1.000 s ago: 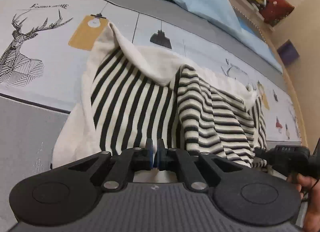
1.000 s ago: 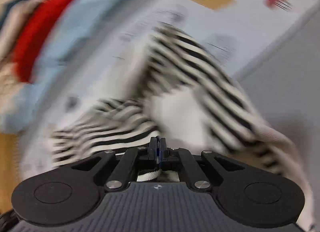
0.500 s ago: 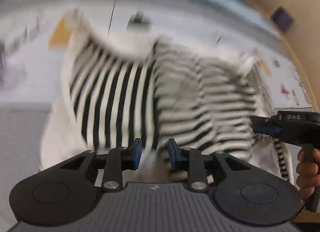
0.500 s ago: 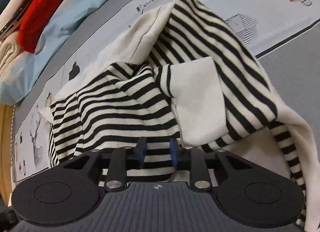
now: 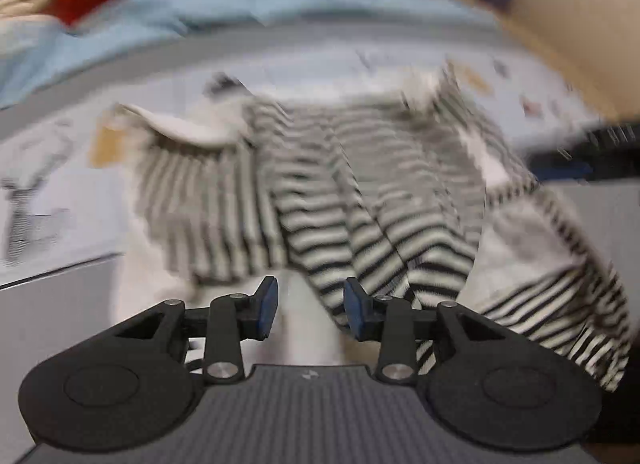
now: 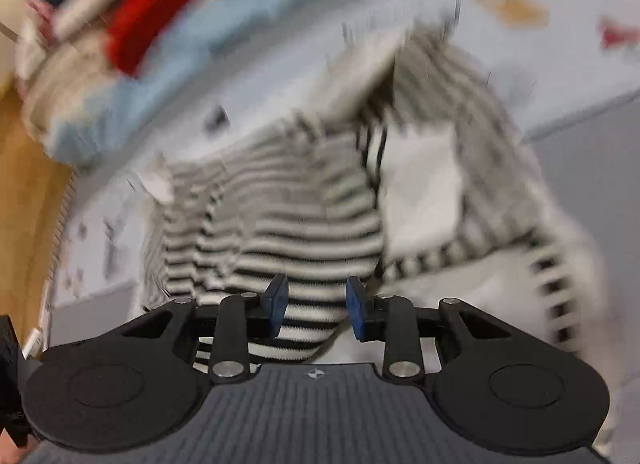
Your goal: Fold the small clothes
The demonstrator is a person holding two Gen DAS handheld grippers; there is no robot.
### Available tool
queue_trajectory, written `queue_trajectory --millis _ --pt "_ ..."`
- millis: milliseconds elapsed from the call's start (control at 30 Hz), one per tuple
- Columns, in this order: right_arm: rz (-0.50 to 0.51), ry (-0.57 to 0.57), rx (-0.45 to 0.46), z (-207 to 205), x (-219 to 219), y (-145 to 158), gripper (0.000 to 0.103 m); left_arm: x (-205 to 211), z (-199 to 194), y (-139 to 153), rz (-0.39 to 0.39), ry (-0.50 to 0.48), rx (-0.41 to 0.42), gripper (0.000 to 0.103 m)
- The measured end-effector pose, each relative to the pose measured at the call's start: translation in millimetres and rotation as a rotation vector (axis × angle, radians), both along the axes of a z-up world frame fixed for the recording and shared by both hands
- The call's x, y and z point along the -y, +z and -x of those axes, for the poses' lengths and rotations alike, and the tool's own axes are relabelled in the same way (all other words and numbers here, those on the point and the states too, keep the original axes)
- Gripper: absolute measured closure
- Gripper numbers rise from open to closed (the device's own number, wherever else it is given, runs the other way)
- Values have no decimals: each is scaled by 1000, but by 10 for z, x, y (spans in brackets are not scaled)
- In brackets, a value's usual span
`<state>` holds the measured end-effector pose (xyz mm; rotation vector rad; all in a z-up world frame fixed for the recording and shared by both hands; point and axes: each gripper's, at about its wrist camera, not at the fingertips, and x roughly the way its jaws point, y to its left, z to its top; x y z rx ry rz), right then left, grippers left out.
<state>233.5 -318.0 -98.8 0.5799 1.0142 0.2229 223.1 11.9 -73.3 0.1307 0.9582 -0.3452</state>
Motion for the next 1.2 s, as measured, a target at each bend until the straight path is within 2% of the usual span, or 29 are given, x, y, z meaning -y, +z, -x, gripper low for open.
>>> queue_trajectory --millis 100,200,267,333,367,400,433,567,633,700,767,900,1000,1067,1167,1200 --pt "55 -53 91 368 383 285 69 -336 284 335 84 75 31 63" --pt "101 -93 126 776 709 429 69 -622 582 551 140 120 26 63" --pt "140 -122 119 1085 903 393 69 -772 764 513 177 180 8 63" --pt "150 -160 77 1327 1037 300 68 -965 1012 464 251 258 -35 63" --pt "137 -181 54 1464 1105 247 68 -1072 1111 338 277 321 -102 63" --pt "121 -197 34 1563 1169 188 68 -1134 1122 249 263 377 -192 63" --pt "110 -207 17 1656 1220 141 68 -1186 1125 175 265 404 -218 63" --pt "103 -219 -66 1816 1236 -135 68 -1250 1164 94 264 410 -261 40" --pt "72 -220 -78 1828 1201 -190 67 -1277 1165 55 274 426 -289 40" --pt "56 -212 -80 1862 1152 -206 60 -1319 1185 55 285 446 -288 39" --pt "41 -198 -89 1853 1113 -224 58 -1321 1167 -20 288 463 -297 40" --pt "29 -121 -113 1747 961 -289 58 -1278 1110 -156 235 485 -347 40" --pt "130 -52 -155 1711 820 -359 57 -1263 1085 -225 213 482 -371 43" --pt "200 -34 -219 1696 772 -467 57 -1239 1071 -253 211 465 -382 51" --pt "197 -45 -246 1689 795 -516 57 -1151 1046 -288 188 419 -395 74" --pt "201 -43 -242 1688 792 -512 57 -1107 1040 -301 180 401 -399 78"
